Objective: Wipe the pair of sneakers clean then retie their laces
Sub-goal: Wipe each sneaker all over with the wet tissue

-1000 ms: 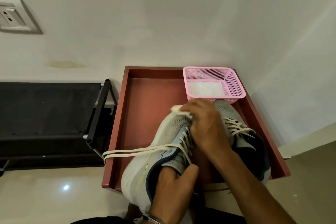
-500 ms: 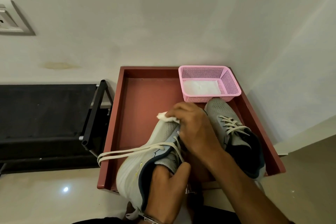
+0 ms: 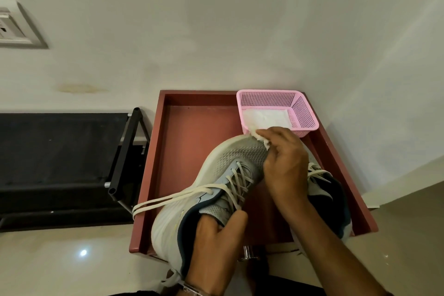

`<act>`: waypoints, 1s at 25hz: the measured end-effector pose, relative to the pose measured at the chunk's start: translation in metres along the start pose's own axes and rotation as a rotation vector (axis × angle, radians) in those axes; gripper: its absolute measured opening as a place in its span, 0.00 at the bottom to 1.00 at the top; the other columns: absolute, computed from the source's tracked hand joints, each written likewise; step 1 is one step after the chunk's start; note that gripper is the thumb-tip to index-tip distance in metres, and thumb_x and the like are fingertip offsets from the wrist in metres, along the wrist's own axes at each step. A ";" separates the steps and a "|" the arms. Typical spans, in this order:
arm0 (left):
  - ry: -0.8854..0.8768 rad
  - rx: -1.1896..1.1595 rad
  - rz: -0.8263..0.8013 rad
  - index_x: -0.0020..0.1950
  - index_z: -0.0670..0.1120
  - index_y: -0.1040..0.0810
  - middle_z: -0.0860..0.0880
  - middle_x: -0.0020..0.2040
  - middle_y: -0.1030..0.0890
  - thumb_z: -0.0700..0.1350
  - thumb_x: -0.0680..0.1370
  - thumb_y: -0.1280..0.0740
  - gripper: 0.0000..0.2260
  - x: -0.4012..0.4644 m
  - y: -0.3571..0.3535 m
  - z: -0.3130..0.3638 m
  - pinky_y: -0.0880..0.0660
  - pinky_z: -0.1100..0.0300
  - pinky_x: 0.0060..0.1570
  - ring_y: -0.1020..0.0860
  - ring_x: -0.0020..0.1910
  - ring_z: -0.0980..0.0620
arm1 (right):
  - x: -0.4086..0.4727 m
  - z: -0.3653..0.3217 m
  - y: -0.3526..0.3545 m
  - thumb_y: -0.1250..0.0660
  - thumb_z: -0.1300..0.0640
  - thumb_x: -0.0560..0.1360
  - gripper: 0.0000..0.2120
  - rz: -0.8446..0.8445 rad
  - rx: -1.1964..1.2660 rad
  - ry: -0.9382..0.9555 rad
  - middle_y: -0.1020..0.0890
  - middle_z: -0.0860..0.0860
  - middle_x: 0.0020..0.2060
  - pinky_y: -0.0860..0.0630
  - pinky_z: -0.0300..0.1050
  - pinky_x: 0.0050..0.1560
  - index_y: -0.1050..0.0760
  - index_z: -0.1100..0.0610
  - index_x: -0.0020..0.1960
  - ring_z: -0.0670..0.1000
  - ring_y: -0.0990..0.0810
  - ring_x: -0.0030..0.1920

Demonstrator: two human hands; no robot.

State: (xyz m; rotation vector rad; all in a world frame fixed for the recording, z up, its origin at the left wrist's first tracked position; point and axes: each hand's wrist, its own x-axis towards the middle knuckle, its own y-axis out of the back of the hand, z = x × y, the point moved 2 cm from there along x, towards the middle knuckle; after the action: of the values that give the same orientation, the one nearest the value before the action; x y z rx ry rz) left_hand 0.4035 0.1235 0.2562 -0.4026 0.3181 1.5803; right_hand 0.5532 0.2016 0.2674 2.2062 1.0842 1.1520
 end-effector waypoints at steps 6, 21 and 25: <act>0.122 -0.269 -0.119 0.50 0.43 0.17 0.33 0.50 0.18 0.49 0.60 0.30 0.20 0.015 0.001 -0.001 0.25 0.38 0.55 0.20 0.48 0.41 | -0.027 -0.028 -0.028 0.38 0.73 0.68 0.18 -0.236 0.168 0.206 0.17 0.50 0.47 0.29 0.29 0.55 0.15 0.59 0.48 0.47 0.22 0.50; 0.413 -0.461 -0.316 0.63 0.41 0.21 0.43 0.59 0.17 0.52 0.78 0.41 0.21 0.029 -0.003 0.038 0.26 0.53 0.57 0.21 0.58 0.44 | -0.024 0.007 -0.041 0.37 0.74 0.70 0.21 -0.327 -0.029 -0.062 0.18 0.50 0.50 0.21 0.49 0.50 0.16 0.55 0.52 0.53 0.20 0.49; 0.412 -0.320 -0.347 0.66 0.46 0.26 0.42 0.64 0.20 0.52 0.79 0.42 0.19 0.015 0.022 0.044 0.33 0.52 0.69 0.24 0.65 0.45 | -0.023 0.007 -0.042 0.38 0.75 0.70 0.21 -0.324 0.004 -0.050 0.18 0.50 0.50 0.21 0.48 0.51 0.16 0.55 0.52 0.52 0.19 0.49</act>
State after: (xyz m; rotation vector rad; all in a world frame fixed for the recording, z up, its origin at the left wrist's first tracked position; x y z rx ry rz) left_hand 0.3787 0.1555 0.2878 -0.9844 0.2896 1.1990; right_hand 0.5320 0.2085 0.2241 1.9567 1.3613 0.9488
